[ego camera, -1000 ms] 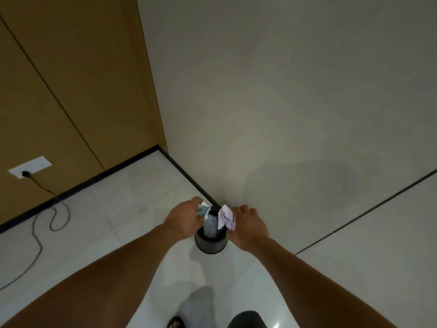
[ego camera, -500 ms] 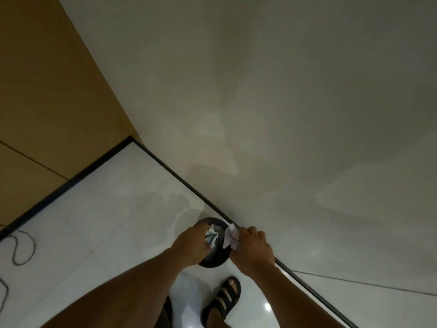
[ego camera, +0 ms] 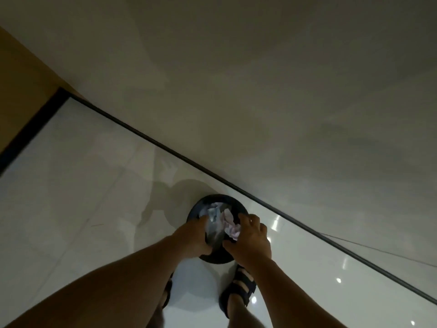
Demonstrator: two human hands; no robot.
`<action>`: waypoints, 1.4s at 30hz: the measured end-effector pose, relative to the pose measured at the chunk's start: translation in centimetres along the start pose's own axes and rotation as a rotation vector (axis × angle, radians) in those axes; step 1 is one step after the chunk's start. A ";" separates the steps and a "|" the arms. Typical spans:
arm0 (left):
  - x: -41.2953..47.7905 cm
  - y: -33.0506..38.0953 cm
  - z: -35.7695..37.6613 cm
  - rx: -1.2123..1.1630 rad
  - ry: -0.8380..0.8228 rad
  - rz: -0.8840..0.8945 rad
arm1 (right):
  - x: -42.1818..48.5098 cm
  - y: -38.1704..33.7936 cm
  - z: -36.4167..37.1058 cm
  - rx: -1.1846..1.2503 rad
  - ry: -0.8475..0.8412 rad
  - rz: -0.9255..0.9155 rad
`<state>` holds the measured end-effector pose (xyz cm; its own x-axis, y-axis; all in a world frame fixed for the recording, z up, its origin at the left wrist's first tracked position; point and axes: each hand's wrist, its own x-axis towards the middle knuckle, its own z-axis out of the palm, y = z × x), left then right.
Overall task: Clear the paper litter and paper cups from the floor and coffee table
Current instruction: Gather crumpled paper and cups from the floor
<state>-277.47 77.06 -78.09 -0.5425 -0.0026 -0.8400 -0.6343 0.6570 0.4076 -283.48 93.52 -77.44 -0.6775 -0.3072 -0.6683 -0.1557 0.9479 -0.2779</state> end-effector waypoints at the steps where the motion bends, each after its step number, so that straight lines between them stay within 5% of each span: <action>1: -0.4 -0.8 -0.1 0.037 -0.011 -0.003 | -0.4 -0.1 0.1 0.020 0.015 0.019; 8: -7.6 0.3 -5.7 0.196 0.025 0.026 | -7.5 -3.0 -4.8 0.196 0.113 0.155; 15: -17.7 10.3 -12.5 0.369 0.092 0.238 | -19.0 -4.2 -12.6 0.320 0.266 0.328; 21: -25.3 20.0 -11.2 0.579 0.090 0.444 | -29.6 -1.5 -17.2 0.325 0.422 0.419; 29: -35.5 31.0 2.3 0.864 0.039 0.733 | -46.1 7.2 -16.1 0.394 0.568 0.635; 42: -53.3 40.9 33.9 1.218 -0.099 1.194 | -75.4 21.9 -2.1 0.591 0.786 1.088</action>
<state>-255.82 129.62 -28.77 -0.3047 0.8931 -0.3311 0.8491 0.4122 0.3304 -237.33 137.64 -31.63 -0.5047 0.8285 -0.2427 0.8567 0.4460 -0.2591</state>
